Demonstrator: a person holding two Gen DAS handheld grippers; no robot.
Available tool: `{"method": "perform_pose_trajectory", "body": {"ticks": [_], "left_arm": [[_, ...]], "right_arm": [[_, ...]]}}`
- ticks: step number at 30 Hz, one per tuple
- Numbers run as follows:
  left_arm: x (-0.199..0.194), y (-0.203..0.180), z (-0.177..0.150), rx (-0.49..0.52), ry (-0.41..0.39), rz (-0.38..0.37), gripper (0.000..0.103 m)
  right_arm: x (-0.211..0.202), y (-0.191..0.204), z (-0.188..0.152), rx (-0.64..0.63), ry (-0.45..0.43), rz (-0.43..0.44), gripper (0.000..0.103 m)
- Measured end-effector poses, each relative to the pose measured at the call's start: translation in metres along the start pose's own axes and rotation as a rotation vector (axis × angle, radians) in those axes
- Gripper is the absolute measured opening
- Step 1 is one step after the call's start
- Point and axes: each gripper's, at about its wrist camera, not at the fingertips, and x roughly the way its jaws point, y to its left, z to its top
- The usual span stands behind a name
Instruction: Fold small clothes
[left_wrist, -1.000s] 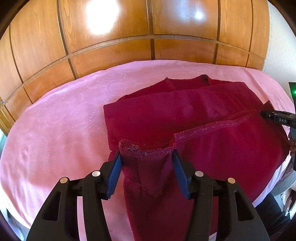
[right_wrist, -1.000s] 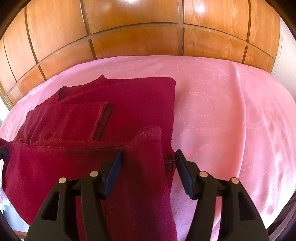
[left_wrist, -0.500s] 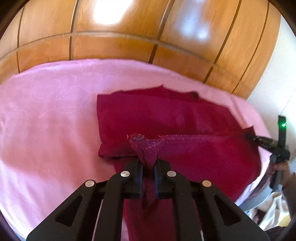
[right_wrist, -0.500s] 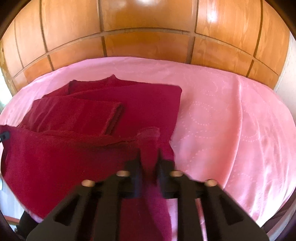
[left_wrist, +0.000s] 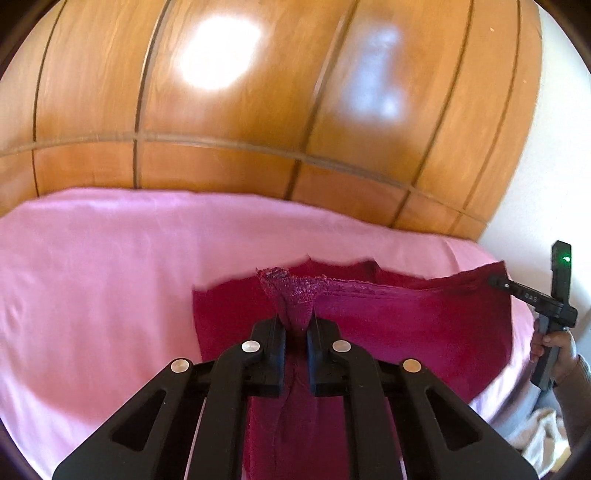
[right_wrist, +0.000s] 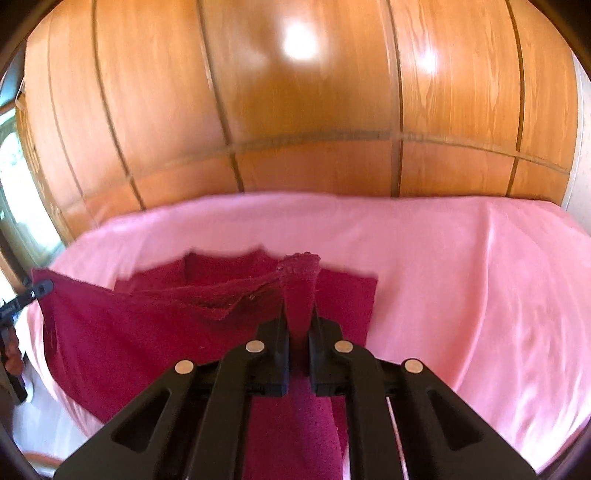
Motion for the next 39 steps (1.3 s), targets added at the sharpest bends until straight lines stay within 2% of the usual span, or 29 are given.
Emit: {"method": "perform_pose_trajectory", "body": {"ticks": [3, 6, 10, 14, 16, 17, 18, 19, 23, 25, 26, 27, 28, 31, 33, 34, 35, 36, 39], "left_arm": [[0.03, 0.008, 0.026, -0.003, -0.003, 0.044, 0.007], [0.069, 0.018, 0.043, -0.016, 0.03, 0.089, 0.007], [0.12, 0.028, 0.049, -0.027, 0.106, 0.149, 0.007], [0.158, 0.038, 0.039, -0.023, 0.192, 0.213, 0.008], [0.168, 0.045, 0.035, -0.033, 0.228, 0.258, 0.018], [0.169, 0.049, 0.034, -0.044, 0.234, 0.268, 0.026], [0.166, 0.054, 0.032, -0.067, 0.234, 0.283, 0.036], [0.162, 0.057, 0.031, -0.085, 0.23, 0.294, 0.04], [0.122, 0.07, 0.017, -0.169, 0.19, 0.286, 0.043], [0.099, 0.072, 0.005, -0.188, 0.175, 0.259, 0.043], [0.085, 0.073, -0.006, -0.21, 0.167, 0.222, 0.047], [0.075, 0.073, -0.015, -0.226, 0.164, 0.195, 0.057], [0.06, 0.072, -0.028, -0.242, 0.159, 0.165, 0.058], [0.038, 0.065, -0.054, -0.227, 0.173, 0.132, 0.058], [0.028, 0.061, -0.074, -0.224, 0.204, 0.107, 0.058], [0.023, 0.06, -0.082, -0.218, 0.215, 0.103, 0.058], [0.017, 0.058, -0.091, -0.213, 0.223, 0.101, 0.058], [0.013, 0.058, -0.097, -0.216, 0.227, 0.091, 0.058], [0.002, 0.057, -0.113, -0.207, 0.248, 0.057, 0.058]], "right_arm": [[0.033, -0.008, 0.028, 0.038, -0.013, -0.004, 0.006], [0.07, -0.01, 0.042, 0.05, 0.011, -0.024, 0.006], [0.135, -0.019, 0.038, 0.084, 0.117, -0.051, 0.007], [0.173, -0.023, 0.027, 0.08, 0.205, -0.074, 0.007], [0.176, -0.026, 0.023, 0.093, 0.215, -0.084, 0.017], [0.174, -0.029, 0.025, 0.102, 0.209, -0.078, 0.028], [0.167, -0.03, 0.025, 0.11, 0.19, -0.077, 0.042], [0.158, -0.031, 0.026, 0.108, 0.168, -0.078, 0.046], [0.118, -0.027, 0.025, 0.107, 0.111, -0.024, 0.048], [0.096, -0.022, 0.019, 0.102, 0.101, 0.047, 0.049], [0.085, -0.017, 0.013, 0.104, 0.108, 0.103, 0.049], [0.078, -0.013, 0.007, 0.106, 0.116, 0.143, 0.05], [0.071, -0.007, -0.003, 0.104, 0.128, 0.177, 0.051], [0.069, 0.0, -0.03, 0.111, 0.166, 0.182, 0.057], [0.076, -0.008, -0.044, 0.146, 0.198, 0.133, 0.062], [0.081, -0.018, -0.053, 0.175, 0.211, 0.095, 0.062], [0.082, -0.024, -0.059, 0.203, 0.215, 0.091, 0.058], [0.085, -0.032, -0.065, 0.25, 0.218, 0.109, 0.052], [0.081, -0.04, -0.067, 0.317, 0.19, 0.136, 0.052]]}}
